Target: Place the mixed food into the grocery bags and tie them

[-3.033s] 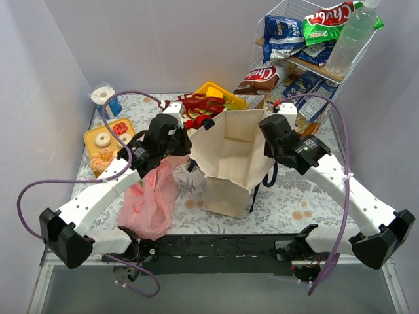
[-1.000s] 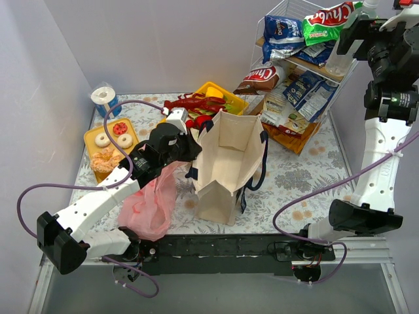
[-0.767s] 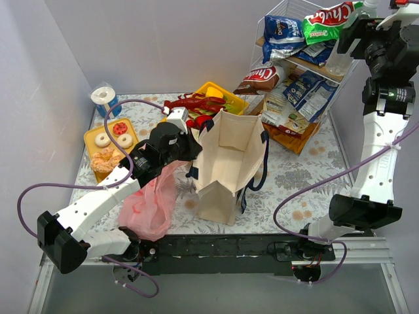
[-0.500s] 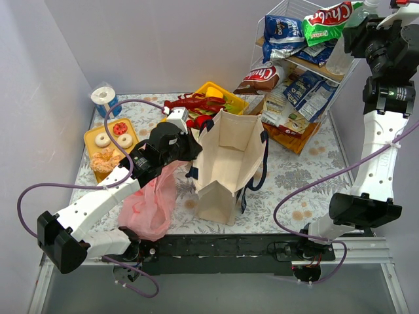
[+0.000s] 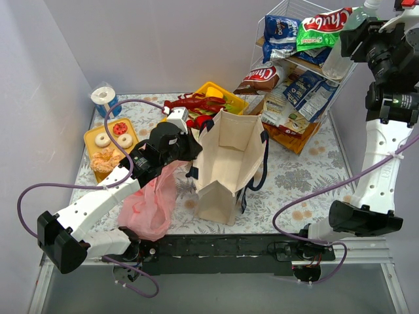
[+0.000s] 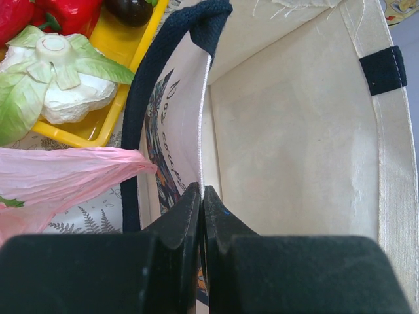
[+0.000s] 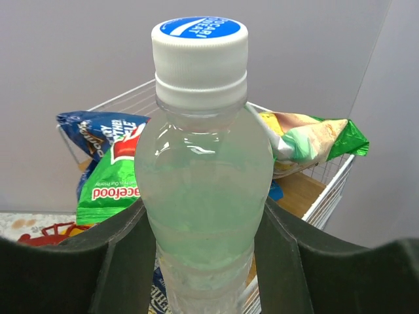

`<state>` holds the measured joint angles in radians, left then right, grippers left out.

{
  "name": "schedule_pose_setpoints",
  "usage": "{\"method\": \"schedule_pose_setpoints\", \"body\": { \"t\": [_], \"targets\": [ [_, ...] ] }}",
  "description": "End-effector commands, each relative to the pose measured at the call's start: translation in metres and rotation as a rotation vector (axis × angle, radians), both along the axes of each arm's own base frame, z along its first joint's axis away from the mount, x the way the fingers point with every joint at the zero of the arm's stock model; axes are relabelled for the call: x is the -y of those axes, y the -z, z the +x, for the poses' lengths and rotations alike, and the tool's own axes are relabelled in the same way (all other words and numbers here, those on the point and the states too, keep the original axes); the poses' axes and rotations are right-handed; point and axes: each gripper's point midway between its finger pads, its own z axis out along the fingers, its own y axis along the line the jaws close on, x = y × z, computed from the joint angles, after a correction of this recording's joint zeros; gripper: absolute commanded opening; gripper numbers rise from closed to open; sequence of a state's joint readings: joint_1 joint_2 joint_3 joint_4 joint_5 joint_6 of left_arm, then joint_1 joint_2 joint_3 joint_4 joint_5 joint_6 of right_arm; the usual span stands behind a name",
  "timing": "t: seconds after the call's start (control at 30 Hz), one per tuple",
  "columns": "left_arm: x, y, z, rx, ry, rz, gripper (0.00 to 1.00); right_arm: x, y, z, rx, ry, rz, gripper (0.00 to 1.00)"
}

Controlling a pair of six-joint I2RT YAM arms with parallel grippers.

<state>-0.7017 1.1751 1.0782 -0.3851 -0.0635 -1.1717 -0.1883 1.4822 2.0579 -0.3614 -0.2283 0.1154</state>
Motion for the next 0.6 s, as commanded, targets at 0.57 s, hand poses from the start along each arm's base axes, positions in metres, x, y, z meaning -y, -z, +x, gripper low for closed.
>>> {"method": "schedule_pose_setpoints", "body": {
  "t": [0.57],
  "targets": [
    [0.007, -0.04, 0.0, 0.081, 0.015, -0.111, 0.0, -0.175, -0.05, -0.113, 0.2, -0.532, 0.081, 0.01]
  ]
}}
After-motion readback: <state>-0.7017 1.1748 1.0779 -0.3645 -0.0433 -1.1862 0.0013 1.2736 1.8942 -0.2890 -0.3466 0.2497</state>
